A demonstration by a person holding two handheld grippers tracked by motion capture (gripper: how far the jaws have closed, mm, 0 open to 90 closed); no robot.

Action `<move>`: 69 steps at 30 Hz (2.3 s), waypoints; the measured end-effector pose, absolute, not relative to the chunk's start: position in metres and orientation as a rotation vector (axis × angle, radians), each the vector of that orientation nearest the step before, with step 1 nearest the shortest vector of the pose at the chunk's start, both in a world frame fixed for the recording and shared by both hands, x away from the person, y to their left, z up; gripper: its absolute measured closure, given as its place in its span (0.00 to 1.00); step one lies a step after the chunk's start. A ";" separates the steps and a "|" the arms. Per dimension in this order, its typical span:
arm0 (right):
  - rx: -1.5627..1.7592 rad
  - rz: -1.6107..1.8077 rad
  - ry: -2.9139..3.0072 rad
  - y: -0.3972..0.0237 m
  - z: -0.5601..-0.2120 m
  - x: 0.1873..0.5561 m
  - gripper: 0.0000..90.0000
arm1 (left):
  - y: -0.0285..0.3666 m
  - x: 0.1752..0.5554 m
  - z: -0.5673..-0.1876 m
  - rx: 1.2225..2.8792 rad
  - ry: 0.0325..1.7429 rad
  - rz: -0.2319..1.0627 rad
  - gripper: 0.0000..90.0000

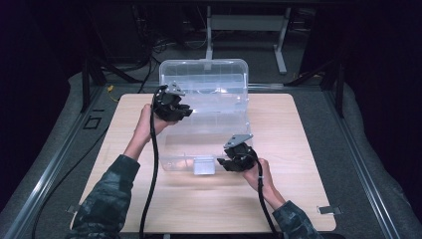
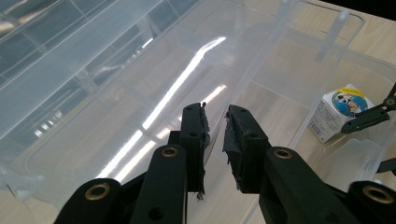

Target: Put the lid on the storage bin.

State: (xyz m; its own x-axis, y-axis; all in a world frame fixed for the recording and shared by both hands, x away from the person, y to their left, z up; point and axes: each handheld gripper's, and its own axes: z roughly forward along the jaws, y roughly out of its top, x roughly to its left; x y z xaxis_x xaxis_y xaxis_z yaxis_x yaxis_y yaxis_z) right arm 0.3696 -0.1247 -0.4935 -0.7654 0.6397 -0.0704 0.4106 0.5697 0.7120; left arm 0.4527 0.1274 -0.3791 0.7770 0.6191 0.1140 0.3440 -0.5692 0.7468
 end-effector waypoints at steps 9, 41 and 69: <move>0.858 1.001 2.485 -0.124 -0.494 0.369 0.61 | 0.124 0.440 -0.382 2.206 0.740 0.535 0.84; 0.850 0.995 2.491 -0.123 -0.494 0.369 0.61 | 0.130 0.404 -0.401 2.089 0.731 0.616 0.82; 0.844 0.995 2.492 -0.124 -0.494 0.368 0.61 | 0.128 0.387 -0.410 2.075 0.719 0.665 0.79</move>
State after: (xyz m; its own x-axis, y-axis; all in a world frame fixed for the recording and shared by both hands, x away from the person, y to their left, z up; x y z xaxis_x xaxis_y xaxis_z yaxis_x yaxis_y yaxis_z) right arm 0.3684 -0.1236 -0.4936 -0.7711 0.6317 -0.0796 0.4033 0.5814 0.7066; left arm 0.3873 0.1280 -0.4103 0.6972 0.6880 0.2012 0.2535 -0.4991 0.8286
